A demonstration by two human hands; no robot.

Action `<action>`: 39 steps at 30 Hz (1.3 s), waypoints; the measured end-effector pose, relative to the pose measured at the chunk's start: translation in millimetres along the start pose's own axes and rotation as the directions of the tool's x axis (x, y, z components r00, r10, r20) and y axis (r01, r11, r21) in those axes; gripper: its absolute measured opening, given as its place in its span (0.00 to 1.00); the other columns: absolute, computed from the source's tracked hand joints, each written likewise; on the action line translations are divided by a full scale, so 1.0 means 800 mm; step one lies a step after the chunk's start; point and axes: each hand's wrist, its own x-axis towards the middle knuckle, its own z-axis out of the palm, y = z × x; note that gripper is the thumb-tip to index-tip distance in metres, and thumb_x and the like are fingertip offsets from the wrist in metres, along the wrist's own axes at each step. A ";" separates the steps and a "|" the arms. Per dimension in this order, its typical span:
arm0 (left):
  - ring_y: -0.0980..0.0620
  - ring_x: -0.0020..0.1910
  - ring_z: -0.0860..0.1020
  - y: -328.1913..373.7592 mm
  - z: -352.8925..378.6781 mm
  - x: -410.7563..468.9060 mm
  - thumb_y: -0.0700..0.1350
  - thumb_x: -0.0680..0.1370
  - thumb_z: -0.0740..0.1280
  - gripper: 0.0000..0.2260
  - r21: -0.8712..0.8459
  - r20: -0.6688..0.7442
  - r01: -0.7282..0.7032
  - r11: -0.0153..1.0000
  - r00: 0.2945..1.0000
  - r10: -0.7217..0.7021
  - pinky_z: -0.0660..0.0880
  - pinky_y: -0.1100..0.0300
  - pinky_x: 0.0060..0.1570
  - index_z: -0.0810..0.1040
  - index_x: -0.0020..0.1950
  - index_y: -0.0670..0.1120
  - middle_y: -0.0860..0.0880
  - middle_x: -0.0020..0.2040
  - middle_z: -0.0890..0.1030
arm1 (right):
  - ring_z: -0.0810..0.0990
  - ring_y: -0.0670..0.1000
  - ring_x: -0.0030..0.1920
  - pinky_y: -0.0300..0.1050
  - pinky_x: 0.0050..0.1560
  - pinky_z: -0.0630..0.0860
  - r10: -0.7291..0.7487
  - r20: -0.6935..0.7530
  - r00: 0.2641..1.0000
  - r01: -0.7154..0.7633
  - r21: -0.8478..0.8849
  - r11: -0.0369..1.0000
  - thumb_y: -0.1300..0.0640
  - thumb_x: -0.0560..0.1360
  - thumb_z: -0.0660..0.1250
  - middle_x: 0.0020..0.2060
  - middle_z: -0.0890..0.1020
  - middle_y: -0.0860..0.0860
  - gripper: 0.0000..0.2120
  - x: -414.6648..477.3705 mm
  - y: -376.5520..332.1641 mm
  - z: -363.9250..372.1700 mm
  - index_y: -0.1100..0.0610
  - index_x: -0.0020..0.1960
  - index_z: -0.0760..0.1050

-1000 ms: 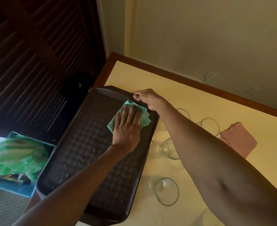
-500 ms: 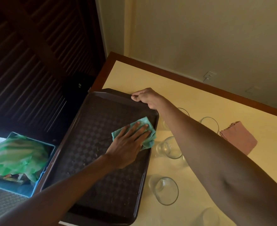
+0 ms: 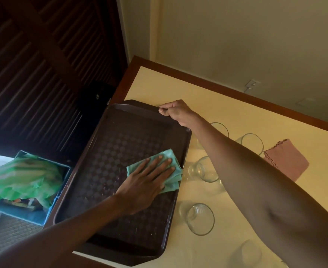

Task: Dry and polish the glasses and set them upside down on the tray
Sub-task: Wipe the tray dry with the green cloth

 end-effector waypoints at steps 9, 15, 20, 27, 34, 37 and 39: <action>0.44 0.83 0.38 0.007 -0.018 0.058 0.54 0.86 0.45 0.27 -0.061 -0.041 0.224 0.973 0.973 -0.227 0.45 0.39 0.81 0.40 0.84 0.57 0.48 0.85 0.41 | 0.78 0.53 0.64 0.43 0.68 0.71 -0.144 -0.054 0.988 0.139 -0.097 0.986 0.59 0.78 0.70 0.60 0.82 0.55 0.13 -0.002 0.013 0.011 0.60 0.61 0.81; 0.42 0.84 0.45 0.026 0.008 -0.055 0.56 0.86 0.50 0.27 0.031 0.009 0.031 0.999 0.999 -0.031 0.49 0.40 0.79 0.46 0.85 0.55 0.46 0.85 0.45 | 0.73 0.55 0.66 0.50 0.67 0.68 -0.240 -0.063 0.969 0.191 -0.426 0.884 0.52 0.83 0.60 0.65 0.78 0.53 0.14 -0.023 0.012 0.025 0.53 0.67 0.76; 0.43 0.84 0.41 0.028 0.007 -0.049 0.57 0.86 0.47 0.27 -0.001 0.053 0.053 0.999 0.997 -0.053 0.43 0.40 0.79 0.44 0.85 0.56 0.47 0.85 0.42 | 0.54 0.65 0.77 0.64 0.73 0.55 -0.434 0.068 0.899 0.266 -0.871 0.414 0.40 0.79 0.61 0.77 0.54 0.63 0.40 -0.070 0.037 0.056 0.58 0.80 0.48; 0.44 0.84 0.40 0.028 -0.001 -0.019 0.56 0.86 0.45 0.27 -0.065 0.031 0.121 0.991 0.992 -0.119 0.46 0.40 0.81 0.43 0.85 0.56 0.47 0.85 0.43 | 0.37 0.67 0.78 0.69 0.76 0.45 -0.389 0.222 0.894 0.309 -0.935 0.176 0.29 0.77 0.50 0.78 0.37 0.65 0.42 -0.079 0.061 0.059 0.51 0.81 0.45; 0.42 0.84 0.41 0.051 0.009 -0.074 0.54 0.86 0.53 0.29 -0.023 0.020 0.081 0.996 0.997 -0.080 0.46 0.39 0.81 0.44 0.85 0.54 0.45 0.85 0.42 | 0.34 0.65 0.78 0.67 0.76 0.42 -0.326 0.232 0.917 0.309 -0.927 0.210 0.30 0.78 0.52 0.78 0.35 0.62 0.40 -0.083 0.048 0.056 0.49 0.81 0.46; 0.43 0.84 0.41 0.041 0.011 -0.111 0.55 0.87 0.51 0.28 0.018 0.082 -0.030 0.999 0.996 0.029 0.48 0.39 0.80 0.44 0.85 0.55 0.46 0.85 0.44 | 0.33 0.65 0.77 0.67 0.76 0.42 -0.311 0.214 0.926 0.289 -0.932 0.218 0.31 0.78 0.53 0.78 0.34 0.62 0.40 -0.085 0.047 0.059 0.49 0.81 0.46; 0.45 0.84 0.41 0.032 0.007 -0.099 0.57 0.88 0.48 0.26 0.011 0.089 -0.060 0.998 0.994 0.059 0.49 0.39 0.81 0.45 0.85 0.57 0.48 0.85 0.44 | 0.33 0.65 0.77 0.68 0.76 0.42 -0.301 0.209 0.930 0.279 -0.937 0.212 0.31 0.78 0.53 0.78 0.34 0.62 0.40 -0.085 0.048 0.063 0.49 0.81 0.46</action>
